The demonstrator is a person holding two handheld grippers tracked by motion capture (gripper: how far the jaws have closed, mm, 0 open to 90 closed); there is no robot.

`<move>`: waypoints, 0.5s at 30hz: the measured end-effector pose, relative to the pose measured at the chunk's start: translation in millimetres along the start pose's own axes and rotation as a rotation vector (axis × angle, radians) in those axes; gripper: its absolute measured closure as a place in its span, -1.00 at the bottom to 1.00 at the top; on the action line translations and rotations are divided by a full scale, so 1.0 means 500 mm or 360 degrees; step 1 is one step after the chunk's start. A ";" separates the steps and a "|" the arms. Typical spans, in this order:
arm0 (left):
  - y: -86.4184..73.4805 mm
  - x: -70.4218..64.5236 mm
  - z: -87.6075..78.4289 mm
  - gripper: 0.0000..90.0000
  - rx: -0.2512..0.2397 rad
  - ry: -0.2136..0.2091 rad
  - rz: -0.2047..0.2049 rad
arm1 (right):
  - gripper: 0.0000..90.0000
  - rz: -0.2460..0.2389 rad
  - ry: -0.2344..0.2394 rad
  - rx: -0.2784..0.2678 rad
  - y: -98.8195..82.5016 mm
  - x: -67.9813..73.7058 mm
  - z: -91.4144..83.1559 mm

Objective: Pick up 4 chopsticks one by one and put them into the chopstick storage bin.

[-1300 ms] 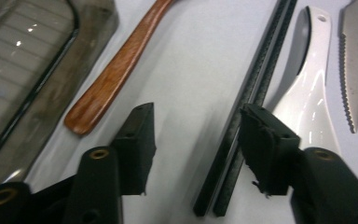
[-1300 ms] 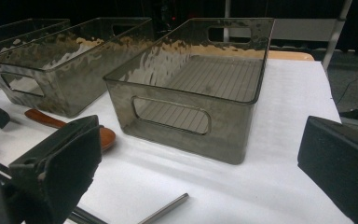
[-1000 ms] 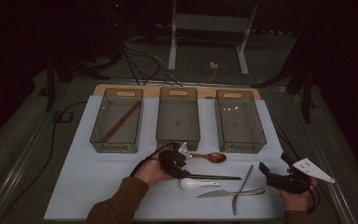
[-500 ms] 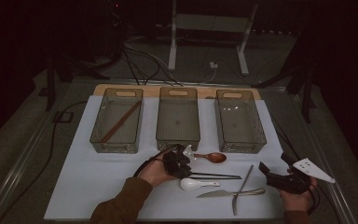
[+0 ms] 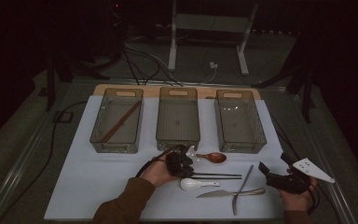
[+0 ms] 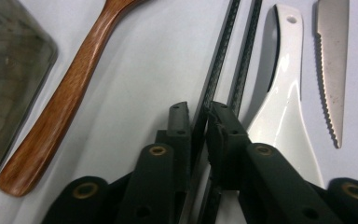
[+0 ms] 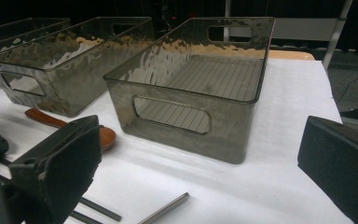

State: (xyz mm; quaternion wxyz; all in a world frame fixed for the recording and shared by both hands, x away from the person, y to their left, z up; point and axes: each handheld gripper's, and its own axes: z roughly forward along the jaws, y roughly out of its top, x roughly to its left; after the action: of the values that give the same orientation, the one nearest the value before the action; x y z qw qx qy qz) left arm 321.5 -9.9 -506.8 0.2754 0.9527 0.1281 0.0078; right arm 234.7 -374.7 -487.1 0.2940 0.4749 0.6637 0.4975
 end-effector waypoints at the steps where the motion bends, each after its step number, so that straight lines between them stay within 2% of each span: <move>1: 0.001 -0.001 0.000 0.78 0.0003 0.0003 0.0007 | -1.00 0.0000 0.0000 0.0000 0.000 0.000 0.000; 15: -0.001 0.000 -0.008 0.90 0.0058 0.0028 0.0027 | -1.00 0.0007 -0.0004 -0.0003 -0.001 -0.003 -0.002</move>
State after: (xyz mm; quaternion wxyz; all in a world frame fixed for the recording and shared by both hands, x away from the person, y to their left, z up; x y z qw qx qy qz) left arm 320.9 -7.3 -504.0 0.2568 0.9585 0.1225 0.0161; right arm 234.0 -376.4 -487.2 0.2943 0.4768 0.6617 0.4982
